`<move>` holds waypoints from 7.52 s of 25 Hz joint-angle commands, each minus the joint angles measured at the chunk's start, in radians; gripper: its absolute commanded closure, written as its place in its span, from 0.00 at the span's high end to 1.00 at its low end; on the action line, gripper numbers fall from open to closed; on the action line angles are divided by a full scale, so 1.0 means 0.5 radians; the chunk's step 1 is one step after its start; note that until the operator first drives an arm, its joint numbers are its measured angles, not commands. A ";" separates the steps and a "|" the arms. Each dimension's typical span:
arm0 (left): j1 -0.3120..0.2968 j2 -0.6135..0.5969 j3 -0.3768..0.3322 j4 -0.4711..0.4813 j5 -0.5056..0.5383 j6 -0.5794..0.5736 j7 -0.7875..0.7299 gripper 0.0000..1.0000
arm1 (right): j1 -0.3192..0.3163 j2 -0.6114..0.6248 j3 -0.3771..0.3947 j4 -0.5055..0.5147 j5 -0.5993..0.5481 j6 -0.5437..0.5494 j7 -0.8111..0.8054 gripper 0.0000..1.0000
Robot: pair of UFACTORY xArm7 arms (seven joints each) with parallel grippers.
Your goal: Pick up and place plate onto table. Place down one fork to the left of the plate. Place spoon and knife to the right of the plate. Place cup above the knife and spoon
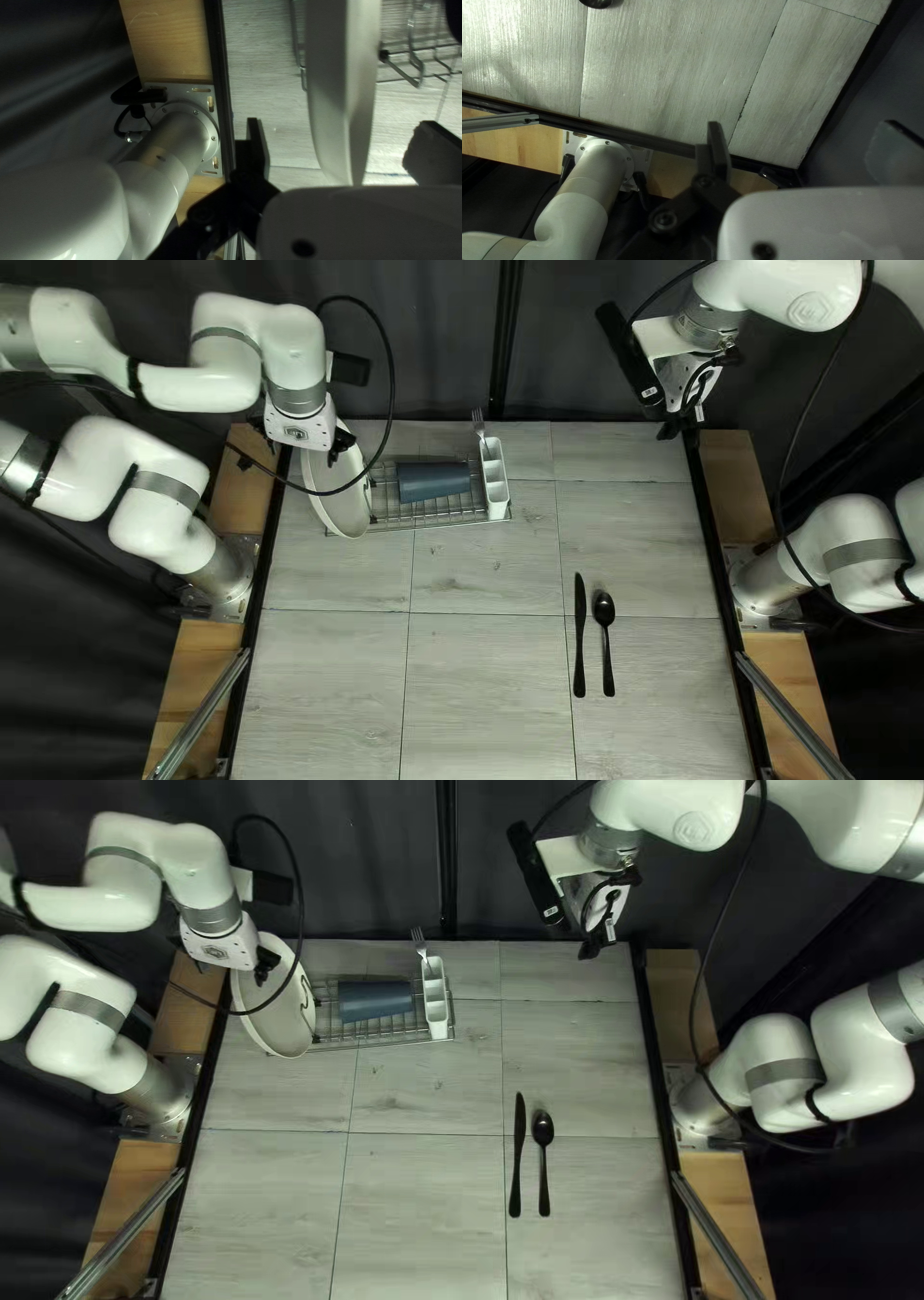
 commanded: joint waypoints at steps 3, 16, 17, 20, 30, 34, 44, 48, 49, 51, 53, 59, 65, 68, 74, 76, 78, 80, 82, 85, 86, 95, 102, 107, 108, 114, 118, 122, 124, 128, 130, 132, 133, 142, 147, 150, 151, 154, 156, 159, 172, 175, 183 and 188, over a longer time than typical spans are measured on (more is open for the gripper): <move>-0.039 0.032 -0.134 0.227 -0.080 0.240 -0.070 0.00 | 0.000 0.000 0.000 0.000 0.000 0.000 0.000 1.00; -0.125 0.030 -0.660 0.974 -0.261 0.983 -0.299 0.00 | 0.000 0.000 0.000 0.000 0.000 0.000 0.000 1.00; -0.143 0.023 -0.698 0.967 -0.277 0.952 -0.318 0.00 | 0.000 0.000 0.000 0.000 0.000 0.000 0.000 1.00; -0.264 0.046 -0.904 0.913 -0.345 0.652 -0.429 0.00 | 0.000 0.000 0.000 0.000 0.000 0.000 0.000 1.00; -0.317 0.121 -0.915 0.948 -0.471 0.449 -0.449 0.00 | 0.000 0.000 0.000 0.000 0.000 0.000 0.000 1.00; -0.331 0.100 -0.984 0.659 -0.650 -0.081 -0.706 0.00 | 0.000 0.000 0.000 0.000 0.000 0.000 0.000 1.00; -0.335 0.311 -0.985 0.531 -0.756 -0.492 -0.851 0.00 | 0.000 0.000 0.000 0.000 0.000 0.000 0.000 1.00; -0.335 0.614 -1.114 0.549 -0.638 -0.760 -1.129 0.00 | 0.000 0.000 0.000 0.000 0.000 0.000 0.000 1.00; -0.338 0.638 -1.129 0.541 -0.617 -0.800 -1.167 0.00 | 0.000 0.000 0.000 0.000 0.000 0.000 0.000 1.00; -0.345 0.741 -1.164 0.528 -0.543 -0.934 -1.260 0.00 | 0.000 0.000 0.000 0.000 0.000 0.000 0.000 1.00; -0.348 0.793 -1.189 0.518 -0.497 -1.003 -1.315 0.00 | 0.000 0.000 0.000 0.000 0.000 0.000 0.000 1.00; -0.327 0.843 -1.199 0.409 -0.379 -1.265 -1.388 0.00 | 0.000 0.000 0.000 0.000 0.000 0.000 0.000 1.00; -0.283 0.916 -1.155 0.238 -0.325 -1.591 -1.378 0.00 | 0.000 0.000 0.000 0.000 0.000 0.000 0.000 1.00; -0.266 0.938 -1.153 0.148 -0.286 -1.737 -1.435 0.00 | 0.000 0.000 0.000 0.000 0.000 0.000 0.000 1.00; -0.248 1.029 -1.176 0.120 -0.160 -1.877 -1.567 0.00 | 0.000 0.000 0.000 0.000 0.000 0.000 0.000 1.00; -0.237 1.055 -1.181 0.096 -0.093 -1.947 -1.629 0.00 | 0.000 0.000 0.000 0.000 0.000 0.000 0.000 1.00; -0.226 1.042 -1.183 0.059 -0.049 -1.988 -1.676 0.00 | 0.000 0.000 0.000 0.000 0.000 0.000 0.000 1.00; -0.215 1.042 -1.180 0.020 -0.020 -2.054 -1.709 0.00 | 0.000 0.000 0.000 0.000 0.000 0.000 0.000 1.00; -0.209 1.062 -1.183 0.000 0.012 -2.117 -1.751 0.00 | 0.000 0.000 0.000 0.000 0.000 0.000 0.000 1.00; -0.198 1.097 -1.185 -0.040 0.068 -2.221 -1.819 0.00 | 0.000 0.000 0.000 0.000 0.000 0.000 0.000 1.00; -0.195 1.108 -1.184 -0.047 0.079 -2.244 -1.831 0.00 | 0.000 0.000 0.000 0.000 0.000 0.000 0.000 1.00; -0.174 1.224 -1.174 -0.074 0.167 -2.438 -1.894 0.00 | 0.000 0.000 0.000 0.000 0.000 0.000 0.000 1.00; -0.163 1.244 -1.156 -0.119 0.059 -2.517 -1.759 1.00 | 0.000 0.000 0.000 0.000 0.000 0.000 0.000 1.00; -0.171 1.235 -1.153 -0.146 -0.080 -2.534 -1.607 1.00 | 0.000 0.000 0.000 0.000 0.000 0.000 0.000 1.00; -0.181 1.214 -1.152 -0.147 -0.133 -2.503 -1.547 1.00 | 0.000 0.000 0.000 0.000 0.000 0.000 0.000 1.00; -0.297 1.029 -1.044 0.082 -0.580 -1.813 -0.854 1.00 | 0.000 0.000 0.000 0.000 0.000 0.000 0.000 1.00; -0.297 1.029 -1.044 0.082 -0.580 -1.813 -0.854 1.00 | 0.000 0.000 0.000 0.000 0.000 0.000 0.000 1.00; -0.297 1.029 -1.044 0.082 -0.580 -1.813 -0.854 1.00 | 0.000 0.000 0.000 0.000 0.000 0.000 0.000 1.00; -0.297 1.029 -1.044 0.082 -0.580 -1.813 -0.854 1.00 | 0.000 0.000 0.000 0.000 0.000 0.000 0.000 1.00; -0.318 0.817 -0.886 0.099 -0.710 -1.570 -0.350 1.00 | 0.000 0.000 0.000 0.000 0.000 0.000 0.000 1.00; -0.354 0.812 -0.741 0.164 -0.758 -1.476 0.251 1.00 | 0.000 0.000 0.000 0.000 0.000 0.000 0.000 1.00; -0.360 0.815 -0.720 0.167 -0.765 -1.470 0.359 1.00 | 0.000 0.000 0.000 0.000 0.000 0.000 0.000 1.00; -0.360 0.815 -0.720 0.167 -0.765 -1.470 0.359 1.00 | 0.000 0.000 0.000 0.000 0.000 0.000 0.000 1.00; -0.345 0.750 -0.704 0.137 -0.773 -1.427 0.360 1.00 | 0.000 0.000 0.000 0.000 0.000 0.000 0.000 1.00; -0.285 0.567 -0.530 0.230 -0.700 -1.025 0.771 1.00 | 0.000 0.000 0.000 0.000 0.000 0.000 0.000 1.00; -0.267 0.582 -0.421 0.320 -0.652 -0.885 1.114 1.00 | 0.000 0.000 0.000 0.000 0.000 0.000 0.000 1.00; -0.274 0.587 -0.379 0.341 -0.650 -0.853 1.255 1.00 | 0.000 0.000 0.000 0.000 0.000 0.000 0.000 1.00; -0.289 0.599 -0.339 0.357 -0.675 -0.828 1.380 1.00 | 0.000 0.000 0.000 0.000 0.000 0.000 0.000 1.00; -0.289 0.599 -0.339 0.357 -0.675 -0.828 1.380 1.00 | 0.000 0.000 0.000 0.000 0.000 0.000 0.000 1.00; -0.289 0.599 -0.339 0.357 -0.675 -0.828 1.380 1.00 | 0.000 0.000 0.000 0.000 0.000 0.000 0.000 1.00; -0.242 0.579 -0.237 0.342 -0.524 -0.899 1.699 1.00 | 0.000 0.000 0.000 0.000 0.000 0.000 0.000 1.00; -0.246 0.593 -0.213 0.346 -0.547 -0.893 1.741 1.00 | 0.000 0.000 0.000 0.000 0.000 0.000 0.000 1.00; -0.239 0.702 -0.104 0.407 -0.457 -0.892 2.132 1.00 | 0.000 0.000 0.000 0.000 0.000 0.000 0.000 1.00; -0.233 0.701 -0.084 0.389 -0.476 -0.920 2.147 1.00 | 0.000 0.000 0.000 0.000 0.000 0.000 0.000 1.00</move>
